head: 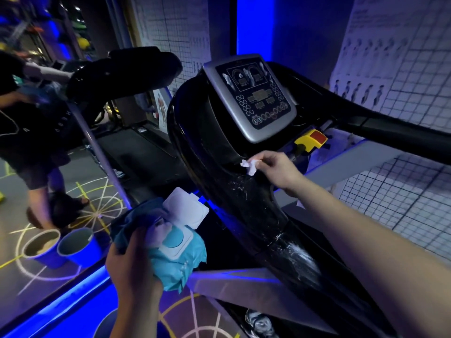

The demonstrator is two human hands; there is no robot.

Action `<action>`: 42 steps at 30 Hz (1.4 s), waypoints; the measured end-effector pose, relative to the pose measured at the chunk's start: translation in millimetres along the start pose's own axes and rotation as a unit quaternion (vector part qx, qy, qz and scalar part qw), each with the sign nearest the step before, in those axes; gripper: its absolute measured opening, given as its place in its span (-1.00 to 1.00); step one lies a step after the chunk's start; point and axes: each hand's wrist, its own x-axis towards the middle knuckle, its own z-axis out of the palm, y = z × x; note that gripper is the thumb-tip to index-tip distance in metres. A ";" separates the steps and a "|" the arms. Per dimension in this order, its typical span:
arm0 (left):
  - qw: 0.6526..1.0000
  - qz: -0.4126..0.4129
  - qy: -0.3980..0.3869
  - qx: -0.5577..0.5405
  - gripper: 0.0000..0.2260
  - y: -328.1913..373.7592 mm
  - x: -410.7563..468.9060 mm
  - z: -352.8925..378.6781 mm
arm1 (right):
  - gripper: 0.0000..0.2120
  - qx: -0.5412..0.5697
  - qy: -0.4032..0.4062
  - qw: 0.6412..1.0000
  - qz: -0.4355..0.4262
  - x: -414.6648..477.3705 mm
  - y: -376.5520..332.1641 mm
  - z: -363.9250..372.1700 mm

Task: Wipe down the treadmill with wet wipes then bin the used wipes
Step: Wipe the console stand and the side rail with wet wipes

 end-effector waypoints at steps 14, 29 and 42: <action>1.000 -0.029 0.006 0.006 -0.94 -2.8 -9.0 -6.8 | -0.85 -0.046 -0.123 0.984 -0.120 -55.1 -25.1 -22.4; 0.998 -0.042 0.015 0.032 -0.93 -9.3 -6.5 -19.9 | -0.73 -0.142 -0.052 0.971 -0.187 -66.5 -48.9 41.9; 0.992 -0.125 -0.024 -0.024 -0.86 14.5 25.6 -39.9 | -0.75 -0.009 0.020 0.999 0.035 -147.5 -63.9 100.1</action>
